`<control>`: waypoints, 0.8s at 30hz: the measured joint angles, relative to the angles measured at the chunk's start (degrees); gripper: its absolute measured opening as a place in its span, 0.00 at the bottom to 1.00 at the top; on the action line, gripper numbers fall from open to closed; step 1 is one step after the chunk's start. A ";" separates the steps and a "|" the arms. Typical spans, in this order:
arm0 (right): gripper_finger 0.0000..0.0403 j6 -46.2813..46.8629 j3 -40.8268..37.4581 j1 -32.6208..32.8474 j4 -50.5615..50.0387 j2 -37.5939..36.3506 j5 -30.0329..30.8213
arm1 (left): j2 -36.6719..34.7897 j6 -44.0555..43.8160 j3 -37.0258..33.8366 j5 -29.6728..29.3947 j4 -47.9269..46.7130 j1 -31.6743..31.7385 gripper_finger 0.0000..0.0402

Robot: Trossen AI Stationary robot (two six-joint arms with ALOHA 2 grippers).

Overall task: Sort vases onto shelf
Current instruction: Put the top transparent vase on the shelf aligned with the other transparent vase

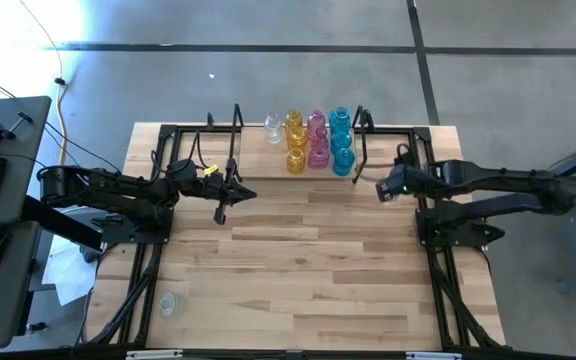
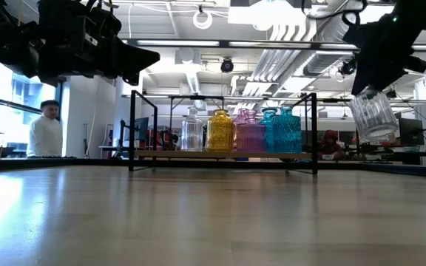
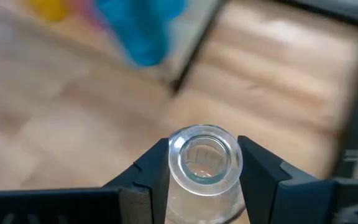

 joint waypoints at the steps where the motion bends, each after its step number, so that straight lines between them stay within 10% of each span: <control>1: 0.31 1.10 0.25 2.62 0.20 0.03 -0.89 | 0.00 -0.11 0.00 0.00 -0.02 0.00 0.00; 11: 0.31 -5.36 0.36 21.75 25.17 13.50 -0.74 | 0.00 -0.58 0.02 -0.07 -0.47 1.46 0.00; 24: 0.31 -31.30 14.89 17.23 50.33 41.13 -3.31 | 0.00 -0.59 0.02 -0.04 -0.53 1.44 0.00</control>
